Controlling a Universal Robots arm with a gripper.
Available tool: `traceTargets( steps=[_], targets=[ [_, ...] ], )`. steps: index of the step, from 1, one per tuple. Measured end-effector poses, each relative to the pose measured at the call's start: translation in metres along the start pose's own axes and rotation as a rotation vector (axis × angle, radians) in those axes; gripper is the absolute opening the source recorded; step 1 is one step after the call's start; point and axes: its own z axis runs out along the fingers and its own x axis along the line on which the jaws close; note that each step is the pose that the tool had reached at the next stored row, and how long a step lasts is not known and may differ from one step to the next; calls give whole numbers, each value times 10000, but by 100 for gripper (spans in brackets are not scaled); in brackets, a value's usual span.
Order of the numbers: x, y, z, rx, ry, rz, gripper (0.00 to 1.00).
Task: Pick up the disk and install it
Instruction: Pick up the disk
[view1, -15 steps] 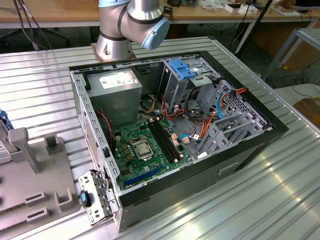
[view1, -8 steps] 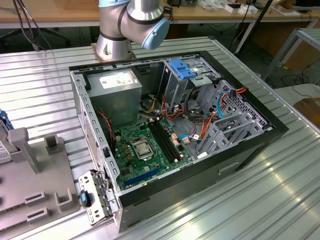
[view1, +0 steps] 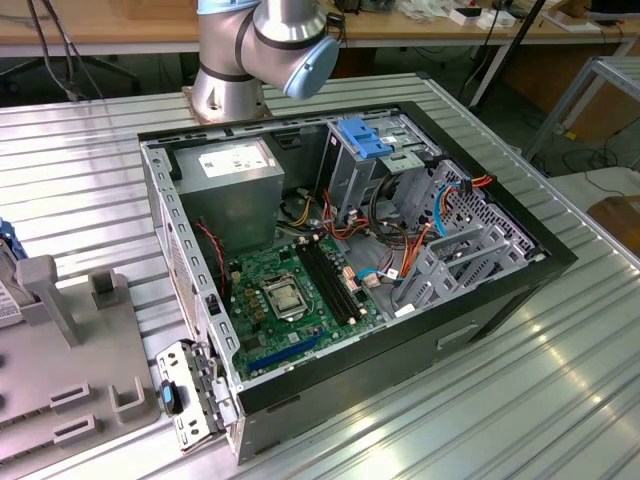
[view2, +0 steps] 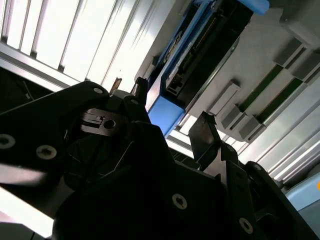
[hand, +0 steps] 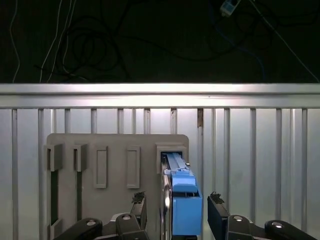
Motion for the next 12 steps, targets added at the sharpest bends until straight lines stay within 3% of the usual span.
traceTargets(
  steps=[7, 9, 10, 12],
  targets=[
    [-4, 0, 71, 0, 1, -2, 60],
    [-4, 0, 83, -5, 2, -2, 59],
    [-5, 0, 90, -3, 0, -2, 51],
    [-23, 1, 95, -4, 1, 0, 51]
  ],
)
